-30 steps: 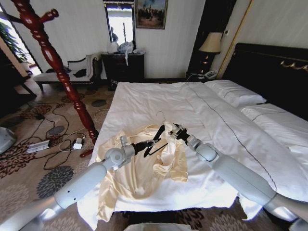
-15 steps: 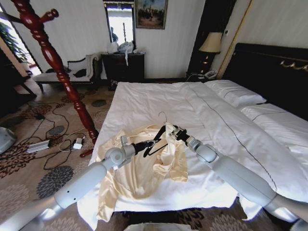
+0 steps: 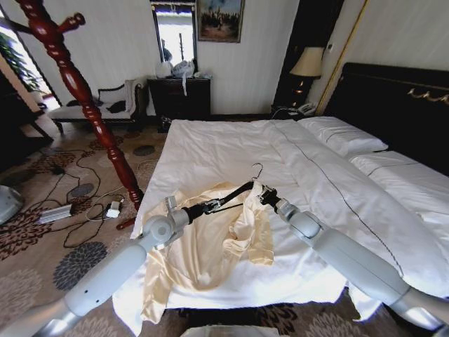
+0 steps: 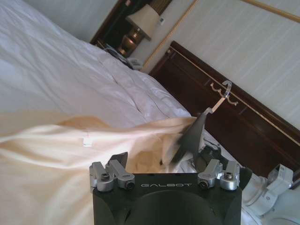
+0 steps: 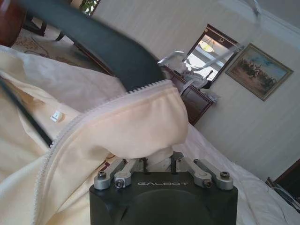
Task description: Pick up the clothes from the bed and hang them on the clothes hanger.
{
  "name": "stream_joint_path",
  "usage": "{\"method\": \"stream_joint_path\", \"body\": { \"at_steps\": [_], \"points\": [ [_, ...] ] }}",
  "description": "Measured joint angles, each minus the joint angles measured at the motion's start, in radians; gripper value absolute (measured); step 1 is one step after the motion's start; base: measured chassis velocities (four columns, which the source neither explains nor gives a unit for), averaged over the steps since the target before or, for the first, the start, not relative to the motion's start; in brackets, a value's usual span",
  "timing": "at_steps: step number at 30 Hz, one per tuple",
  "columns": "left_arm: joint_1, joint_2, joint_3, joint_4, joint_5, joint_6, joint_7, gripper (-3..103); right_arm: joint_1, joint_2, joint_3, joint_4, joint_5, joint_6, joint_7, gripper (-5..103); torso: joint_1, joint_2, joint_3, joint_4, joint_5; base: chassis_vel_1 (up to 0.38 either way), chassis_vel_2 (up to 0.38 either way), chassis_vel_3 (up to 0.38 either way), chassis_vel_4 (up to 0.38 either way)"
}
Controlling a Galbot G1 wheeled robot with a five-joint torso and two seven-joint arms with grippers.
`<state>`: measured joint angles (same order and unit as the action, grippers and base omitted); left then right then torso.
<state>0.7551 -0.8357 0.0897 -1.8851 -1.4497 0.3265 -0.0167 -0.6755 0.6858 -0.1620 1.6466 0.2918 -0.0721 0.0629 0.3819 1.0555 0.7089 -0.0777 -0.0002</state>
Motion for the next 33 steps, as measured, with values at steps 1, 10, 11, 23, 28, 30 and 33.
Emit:
{"method": "stream_joint_path", "body": {
  "at_steps": [1,10,11,23,28,30,33],
  "points": [
    [0.0,0.0,0.0,0.0,0.0,0.0,0.0,77,0.0,0.0,0.0,0.0,0.0,0.0,0.0,25,0.0,0.0,0.0,0.0,0.0,0.0,0.0,0.0,0.0],
    [0.127,0.106,-0.128,-0.119,0.009,-0.015,-0.013,100,-0.033,-0.006,0.033,0.008,-0.002,-0.017,0.026,22,0.0,0.0,0.0,-0.0005,-0.0001,0.0,0.0,0.0,0.0],
    [0.15,0.117,-0.144,-0.132,0.016,-0.016,-0.012,100,-0.034,-0.006,0.036,0.008,-0.004,-0.017,0.026,22,0.0,0.0,0.0,-0.0005,0.0,0.0,0.0,0.0,0.0],
    [0.317,0.162,-0.245,-0.162,0.195,-0.082,-0.037,100,-0.176,-0.062,0.171,0.055,-0.024,-0.04,0.059,22,0.0,0.0,0.0,-0.0005,0.0004,0.0,0.0,0.0,0.0],
    [0.303,0.146,-0.245,-0.121,0.221,-0.093,-0.044,100,-0.179,-0.062,0.174,0.061,-0.023,-0.04,0.061,22,0.0,0.0,0.0,0.0001,0.0,0.0,0.0,0.0,0.0],
    [0.293,0.14,-0.25,-0.092,0.225,-0.095,-0.041,100,-0.177,-0.06,0.174,0.061,-0.023,-0.04,0.061,22,0.0,0.0,0.0,-0.0002,0.0001,0.0,0.0,0.0,0.0],
    [0.234,0.155,-0.254,0.043,0.259,-0.099,0.02,100,-0.176,-0.06,0.176,0.066,-0.021,-0.04,0.062,22,0.0,0.0,0.0,-0.0001,-0.0001,0.0,0.0,0.0,0.0]
  ]
}}
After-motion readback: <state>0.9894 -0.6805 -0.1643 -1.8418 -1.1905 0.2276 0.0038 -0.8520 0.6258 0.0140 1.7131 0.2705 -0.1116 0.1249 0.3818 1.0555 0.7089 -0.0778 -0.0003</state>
